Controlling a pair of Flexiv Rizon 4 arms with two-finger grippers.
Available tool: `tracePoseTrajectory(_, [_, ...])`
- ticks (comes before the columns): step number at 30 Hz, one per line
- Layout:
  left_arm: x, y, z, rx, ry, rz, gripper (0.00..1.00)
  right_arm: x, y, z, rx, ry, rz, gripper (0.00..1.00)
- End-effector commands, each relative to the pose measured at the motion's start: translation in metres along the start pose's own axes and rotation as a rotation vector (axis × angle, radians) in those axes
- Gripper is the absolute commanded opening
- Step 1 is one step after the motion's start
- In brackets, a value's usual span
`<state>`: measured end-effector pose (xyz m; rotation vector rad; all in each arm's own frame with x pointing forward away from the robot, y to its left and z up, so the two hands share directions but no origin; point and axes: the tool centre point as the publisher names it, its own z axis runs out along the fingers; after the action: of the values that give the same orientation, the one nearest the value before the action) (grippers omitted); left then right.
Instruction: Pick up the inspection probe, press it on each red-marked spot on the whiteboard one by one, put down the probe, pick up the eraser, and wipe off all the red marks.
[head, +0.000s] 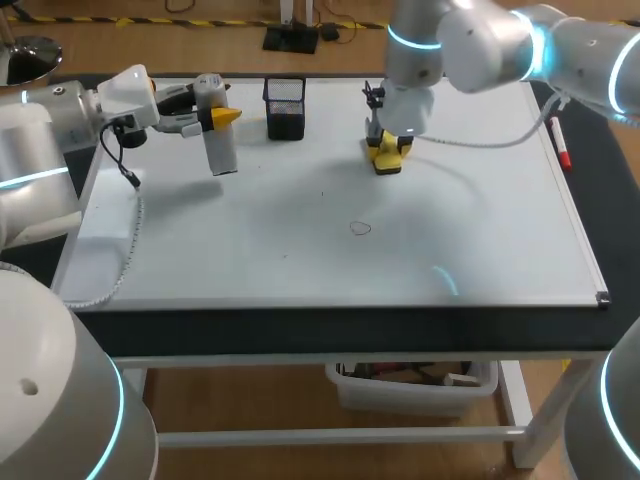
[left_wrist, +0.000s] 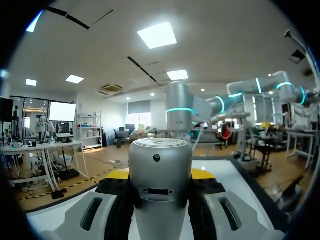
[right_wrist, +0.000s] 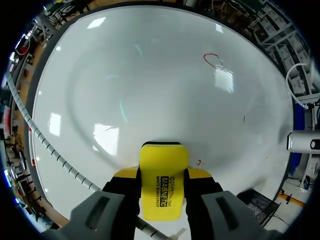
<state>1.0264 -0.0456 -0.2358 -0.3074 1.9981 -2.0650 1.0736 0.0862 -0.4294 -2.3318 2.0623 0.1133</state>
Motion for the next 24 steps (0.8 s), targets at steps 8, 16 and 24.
tracePoseTrajectory(8, [0.000, 0.000, 0.000, 0.002, -0.001, 0.002, 0.00, 0.019, -0.004, 0.004, 0.007, 0.012, 0.025, 0.00])
tracePoseTrajectory(16, [0.000, 0.000, 0.000, 0.002, -0.001, 0.002, 0.00, 0.031, -0.013, -0.022, 0.004, -0.005, 0.072, 0.00])
tracePoseTrajectory(24, [0.000, 0.000, 0.000, 0.002, -0.001, 0.002, 0.00, 0.089, -0.025, -0.050, 0.046, -0.035, 0.163, 0.00])
